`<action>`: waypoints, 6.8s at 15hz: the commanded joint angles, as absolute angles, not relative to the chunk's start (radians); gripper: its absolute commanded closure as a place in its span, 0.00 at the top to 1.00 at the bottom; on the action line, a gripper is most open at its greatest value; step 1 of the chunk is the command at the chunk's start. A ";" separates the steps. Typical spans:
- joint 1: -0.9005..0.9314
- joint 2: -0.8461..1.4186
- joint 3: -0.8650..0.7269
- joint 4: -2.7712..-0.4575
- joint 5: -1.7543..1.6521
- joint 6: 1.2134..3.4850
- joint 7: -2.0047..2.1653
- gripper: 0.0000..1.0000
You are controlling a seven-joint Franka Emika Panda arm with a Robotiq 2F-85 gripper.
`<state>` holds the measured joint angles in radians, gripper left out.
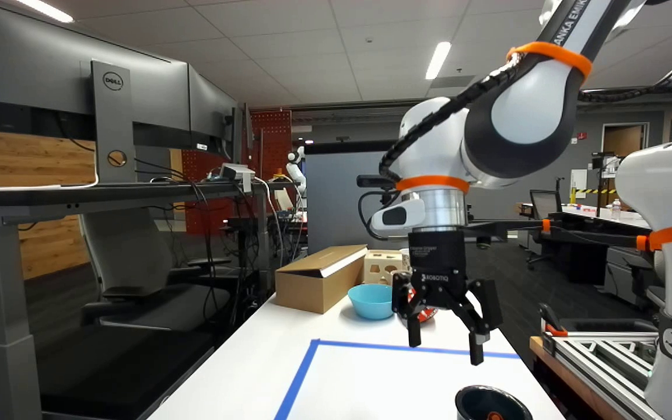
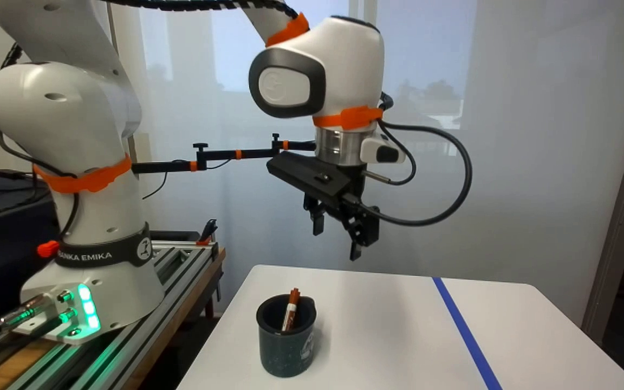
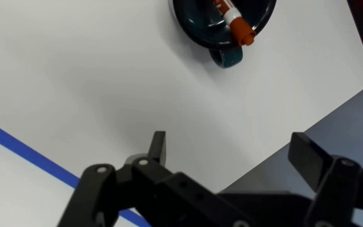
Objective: Remove the marker from the cup and put it on the table
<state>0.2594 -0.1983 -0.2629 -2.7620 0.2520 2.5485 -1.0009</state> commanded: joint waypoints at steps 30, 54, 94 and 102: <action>0.069 -0.122 -0.147 -2.748 0.310 2.518 -1.289 1.00; 0.065 -0.018 -0.002 -2.750 0.019 2.488 -0.997 1.00; 0.043 -0.046 0.031 -2.741 -0.087 2.359 -0.652 1.00; 0.047 0.026 0.031 -2.742 -0.096 2.399 -0.656 1.00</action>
<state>0.0482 0.0040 0.0216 -2.7433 -0.0729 2.3865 -0.6747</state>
